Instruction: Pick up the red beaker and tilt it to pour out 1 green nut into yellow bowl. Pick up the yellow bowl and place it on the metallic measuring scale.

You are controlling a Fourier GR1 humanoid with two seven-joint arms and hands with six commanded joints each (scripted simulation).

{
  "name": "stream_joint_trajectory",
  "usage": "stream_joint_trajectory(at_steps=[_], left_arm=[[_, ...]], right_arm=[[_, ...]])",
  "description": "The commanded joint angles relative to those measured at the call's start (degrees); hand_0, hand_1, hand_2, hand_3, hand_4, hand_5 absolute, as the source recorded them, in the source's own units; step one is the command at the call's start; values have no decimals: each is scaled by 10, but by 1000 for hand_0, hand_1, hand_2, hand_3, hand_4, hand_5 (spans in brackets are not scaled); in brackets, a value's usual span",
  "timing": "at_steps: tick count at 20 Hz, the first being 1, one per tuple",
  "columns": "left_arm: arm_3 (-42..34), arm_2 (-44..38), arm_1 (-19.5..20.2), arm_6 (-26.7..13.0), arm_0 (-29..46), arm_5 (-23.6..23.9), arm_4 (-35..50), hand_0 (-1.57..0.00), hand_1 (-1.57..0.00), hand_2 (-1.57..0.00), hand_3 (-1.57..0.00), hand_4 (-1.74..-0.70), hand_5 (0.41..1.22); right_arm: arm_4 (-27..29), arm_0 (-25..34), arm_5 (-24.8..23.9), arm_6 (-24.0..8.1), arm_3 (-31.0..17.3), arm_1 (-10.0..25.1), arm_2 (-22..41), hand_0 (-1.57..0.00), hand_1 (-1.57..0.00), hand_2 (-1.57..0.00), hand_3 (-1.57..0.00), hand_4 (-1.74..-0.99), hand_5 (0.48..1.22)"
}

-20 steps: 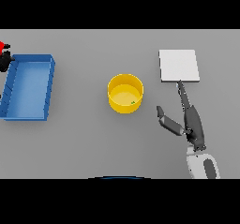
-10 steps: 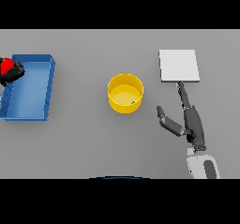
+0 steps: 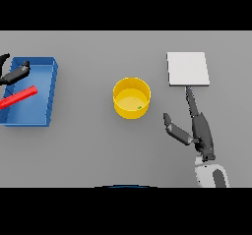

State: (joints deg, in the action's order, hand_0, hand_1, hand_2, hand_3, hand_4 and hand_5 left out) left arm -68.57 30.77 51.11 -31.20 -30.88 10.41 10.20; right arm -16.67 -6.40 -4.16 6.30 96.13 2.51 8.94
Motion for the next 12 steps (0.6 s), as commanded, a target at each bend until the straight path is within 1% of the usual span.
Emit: stream_joint_trajectory(at_steps=[1, 3, 4, 5, 6, 7, 8, 9, 10, 11, 12], left_arm=[[-2, -4, 2, -2, -1, 5, 2, -124, -100, -102, -96, -791, 674], [3, -9, -4, 10, -6, 12, 2, -79, -64, -65, -61, -783, 674], [5, -15, -5, 21, -8, 14, 5, -63, -51, -52, -49, -785, 674], [10, -15, -12, 28, -10, 19, 5, -50, -41, -41, -39, -786, 671], [6, -13, -11, 35, -5, 21, 2, -40, -32, -33, -31, -781, 674], [6, -15, -11, 36, -3, 27, 2, -32, -26, -26, -24, -780, 679], [9, -12, -14, 34, -6, 26, 0, -25, -20, -21, -19, -776, 685], [13, -12, -17, 34, -8, 24, 1, -20, -16, -16, -15, -779, 693], [17, -14, -15, 35, -9, 18, 4, -16, -13, -13, -12, -781, 700], [20, -10, -23, 38, -11, 21, 1, -12, -10, -10, -9, -786, 704], [17, -10, -23, 33, -13, 19, 3, -10, -8, -8, -7, -790, 707]], right_arm=[[-6, 1, -2, -4, 0, 1, 2, 1, 1, 1, 1, -1193, 660], [-25, 5, -9, -13, 1, 5, 7, 1, 1, 1, 1, -1195, 660], [-39, 13, -12, -24, -2, 6, 11, 1, 1, 1, 1, -1203, 660], [-42, 10, -6, -23, 2, 12, 14, 1, 1, 1, 1, -1198, 662], [-40, 14, 5, -11, -3, 13, 21, 1, 1, 1, 1, -1175, 677], [-35, 34, 19, -12, -1, 26, 19, 1, 1, 1, 1, -1162, 694], [-42, 48, 35, -10, -6, 42, 24, 1, 1, 1, 1, -1180, 708], [-57, 60, 41, -10, -12, 53, 31, 1, 1, 1, 1, -1202, 709], [-60, 76, 57, -13, -14, 67, 34, 1, 1, 1, 1, -1221, 709], [-68, 95, 71, -24, -21, 76, 41, 1, 1, 1, 1, -1234, 707], [-84, 112, 82, -34, -27, 86, 52, 1, 1, 1, 1, -1255, 700]])
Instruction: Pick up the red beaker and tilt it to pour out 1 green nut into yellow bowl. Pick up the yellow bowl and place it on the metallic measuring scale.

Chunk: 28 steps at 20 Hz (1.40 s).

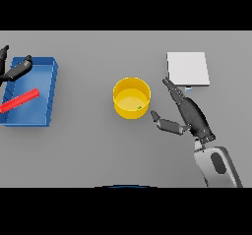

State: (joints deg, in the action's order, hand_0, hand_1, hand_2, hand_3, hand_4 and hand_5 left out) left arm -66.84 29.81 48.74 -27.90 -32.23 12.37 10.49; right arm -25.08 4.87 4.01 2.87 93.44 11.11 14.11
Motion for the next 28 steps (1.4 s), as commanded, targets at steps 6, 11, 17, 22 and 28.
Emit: stream_joint_trajectory(at_steps=[6, 11, 17, 22, 28], left_arm=[[-9, 0, 6, -5, 3, -1, 2, -2, -1, -1, -1, -793, 712], [-4, 3, 1, 2, 1, -1, 0, 0, 0, 0, 0, -797, 723], [-1, 3, 3, -3, -7, -6, -1, 1, 1, 1, 1, -796, 716], [-8, 1, 7, 5, 2, -3, 1, 1, 1, 1, 1, -795, 729], [0, 1, 2, 10, 4, -4, 2, 1, 1, 1, 1, -798, 735]], right_arm=[[-118, 111, 66, -7, -47, 80, 73, 1, 1, 1, 1, -1276, 668], [-148, 192, 117, 16, -95, 94, 114, 1, 1, 1, 1, -1273, 656], [-173, 248, 160, 47, -155, 90, 161, 1, 1, 1, 1, -1261, 685], [-179, 291, 184, 66, -222, 73, 183, 1, 1, 1, 1, -1243, 682], [-192, 317, 207, 65, -270, 59, 207, 1, 1, 1, 1, -1295, 671]])
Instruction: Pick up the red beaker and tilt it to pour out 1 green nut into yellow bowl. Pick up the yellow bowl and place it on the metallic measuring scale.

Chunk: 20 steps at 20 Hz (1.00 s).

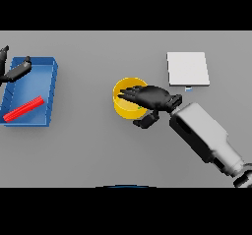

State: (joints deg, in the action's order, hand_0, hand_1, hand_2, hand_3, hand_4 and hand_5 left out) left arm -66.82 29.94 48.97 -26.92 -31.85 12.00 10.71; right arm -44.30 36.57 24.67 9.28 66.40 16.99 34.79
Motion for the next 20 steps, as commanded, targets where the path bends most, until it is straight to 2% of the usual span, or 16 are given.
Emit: stream_joint_trajectory(at_steps=[1, 6, 9, 10, 11, 12, 13, 15, 16, 18, 20], left_arm=[[2, -3, 6, 2, 1, -1, 0, 1, 1, 1, 1, -799, 737], [10, -1, 1, 3, -9, -5, -3, 1, 1, 1, 1, -793, 731], [5, 1, 3, 5, -7, -4, -5, 1, 1, 1, 1, -792, 725], [0, -3, 10, 10, -4, -4, -3, 1, 1, 1, 1, -792, 723], [5, -3, 8, 3, -11, -8, -2, 1, 1, 1, 1, -793, 722], [2, -4, 7, 2, -9, -7, 0, 1, 1, 1, 1, -793, 723], [0, -6, 12, -1, -6, -4, 0, 1, 1, 1, 1, -795, 725], [1, -8, 11, -3, -11, -3, 2, 1, 1, 1, 1, -800, 727], [3, -5, 9, -2, -10, -2, -2, 1, 1, 1, 1, -799, 728], [3, -4, 11, -1, -7, -7, 0, 1, 1, 1, 1, -799, 727], [-10, -5, 13, 0, 1, -3, 4, 1, 1, 1, 1, -802, 725]], right_arm=[[-4, 6, 0, 1, -14, -1, 2, 1, 1, 1, 1, -1300, 671], [-14, 21, 22, -2, -21, -3, 20, 1, 1, 1, 1, -1304, 713], [-23, 30, 20, -22, -41, -16, 26, -16, -40, -68, -94, -1339, 784], [-26, 33, 22, -15, -40, -13, 30, -93, -107, -133, -160, -1362, 820], [-28, 28, 24, -9, -30, -6, 33, -258, -236, -233, -249, -1387, 900], [-28, 23, 28, -15, -23, -7, 36, -508, -437, -388, -359, -1425, 964], [-26, 24, 36, -15, -20, -3, 35, -721, -664, -624, -472, -1488, 1016], [-19, 31, 58, -16, -23, -5, 38, -1027, -991, -965, -691, -1571, 1090], [-16, 31, 65, -19, -23, -6, 39, -1136, -1107, -1086, -867, -1604, 1116], [-7, 35, 75, -6, -26, 0, 37, -1292, -1274, -1261, -1019, -1649, 1154], [-3, 34, 76, -8, -21, 3, 37, -1393, -1381, -1314, -1142, -1682, 1178]])
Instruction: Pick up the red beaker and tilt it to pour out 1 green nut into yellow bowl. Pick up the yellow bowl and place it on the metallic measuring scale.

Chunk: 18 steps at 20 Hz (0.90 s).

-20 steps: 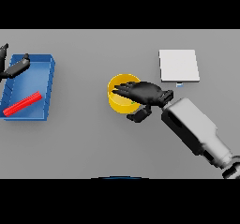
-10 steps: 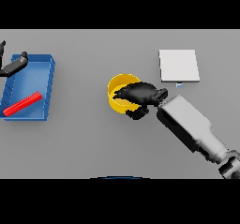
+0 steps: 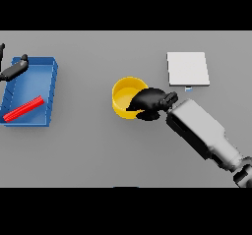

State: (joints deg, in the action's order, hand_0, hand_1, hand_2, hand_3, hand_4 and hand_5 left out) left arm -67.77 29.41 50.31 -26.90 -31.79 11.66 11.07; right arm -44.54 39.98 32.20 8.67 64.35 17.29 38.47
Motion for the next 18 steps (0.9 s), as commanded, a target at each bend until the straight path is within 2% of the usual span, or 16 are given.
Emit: stream_joint_trajectory(at_steps=[1, 3, 7, 10, 15, 18], left_arm=[[4, 1, -2, 1, -3, -1, -2, 1, 1, 1, 1, -802, 726], [-8, -3, 3, -1, -2, 2, 2, 1, 1, 1, 1, -806, 724], [-15, 0, 6, -4, 3, 4, 0, 1, 1, 1, 1, -801, 724], [-9, 1, 5, -5, -1, 4, -3, 1, 1, 1, 1, -798, 721], [-5, 3, -1, -4, -6, -1, -2, 1, 1, 1, 1, -803, 723], [-8, 0, 4, -3, -7, -1, -3, 1, 1, 1, 1, -805, 723]], right_arm=[[0, 0, -1, -5, 0, 0, 0, -1428, -1419, -1355, -1155, -1694, 1187], [5, -10, -8, -1, 11, 7, -2, -1480, -1474, -1424, -1176, -1711, 1199], [23, 0, 13, -15, 46, 27, -18, -1534, -1531, -1490, -1192, -1729, 1212], [36, 10, 40, -32, 87, 48, -32, -1552, -1551, -1506, -1377, -1731, 1216], [58, 24, 71, -89, 141, 69, -60, -1565, -1564, -1550, -1286, -1723, 1219], [73, 14, 78, -89, 159, 100, -71, -1568, -1568, -1560, -1248, -1720, 1219]])
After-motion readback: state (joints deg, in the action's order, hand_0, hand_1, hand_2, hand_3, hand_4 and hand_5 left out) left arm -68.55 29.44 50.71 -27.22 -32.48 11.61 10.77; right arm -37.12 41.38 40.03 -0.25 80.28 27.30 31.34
